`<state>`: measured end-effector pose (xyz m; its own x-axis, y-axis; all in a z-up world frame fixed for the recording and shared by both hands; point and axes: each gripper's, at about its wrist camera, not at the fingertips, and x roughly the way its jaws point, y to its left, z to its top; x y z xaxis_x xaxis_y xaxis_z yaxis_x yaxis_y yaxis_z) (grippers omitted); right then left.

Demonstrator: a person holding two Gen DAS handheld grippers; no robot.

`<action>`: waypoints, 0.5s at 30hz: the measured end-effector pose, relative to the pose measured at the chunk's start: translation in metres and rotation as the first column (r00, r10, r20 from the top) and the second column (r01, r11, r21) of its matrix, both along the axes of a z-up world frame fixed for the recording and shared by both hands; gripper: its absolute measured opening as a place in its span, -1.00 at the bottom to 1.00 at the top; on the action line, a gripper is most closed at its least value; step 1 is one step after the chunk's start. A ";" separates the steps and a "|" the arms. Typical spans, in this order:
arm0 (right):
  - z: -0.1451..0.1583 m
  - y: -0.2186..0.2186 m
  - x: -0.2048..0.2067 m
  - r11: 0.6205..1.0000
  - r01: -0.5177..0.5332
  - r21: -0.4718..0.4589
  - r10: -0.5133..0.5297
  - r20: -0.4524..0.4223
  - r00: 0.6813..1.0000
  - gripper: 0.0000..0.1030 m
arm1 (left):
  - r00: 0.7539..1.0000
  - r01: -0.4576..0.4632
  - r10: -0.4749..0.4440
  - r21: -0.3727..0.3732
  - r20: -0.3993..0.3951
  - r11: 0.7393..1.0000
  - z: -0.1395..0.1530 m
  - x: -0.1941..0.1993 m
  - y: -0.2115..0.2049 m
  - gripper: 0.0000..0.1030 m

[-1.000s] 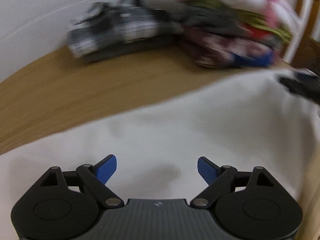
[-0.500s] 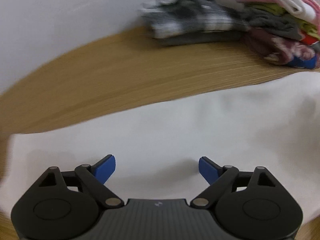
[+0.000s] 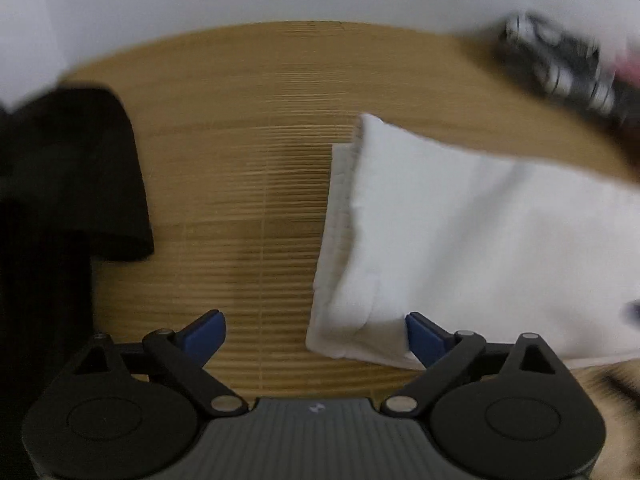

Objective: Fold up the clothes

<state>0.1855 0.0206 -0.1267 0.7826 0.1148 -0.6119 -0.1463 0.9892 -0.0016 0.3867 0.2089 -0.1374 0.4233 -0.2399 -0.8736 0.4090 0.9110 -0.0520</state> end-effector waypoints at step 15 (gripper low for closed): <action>-0.034 0.124 0.083 0.955 -0.129 -0.269 0.114 -0.070 0.991 0.33 | 0.987 0.090 -0.096 0.051 0.129 0.995 0.031 0.008 0.064 0.82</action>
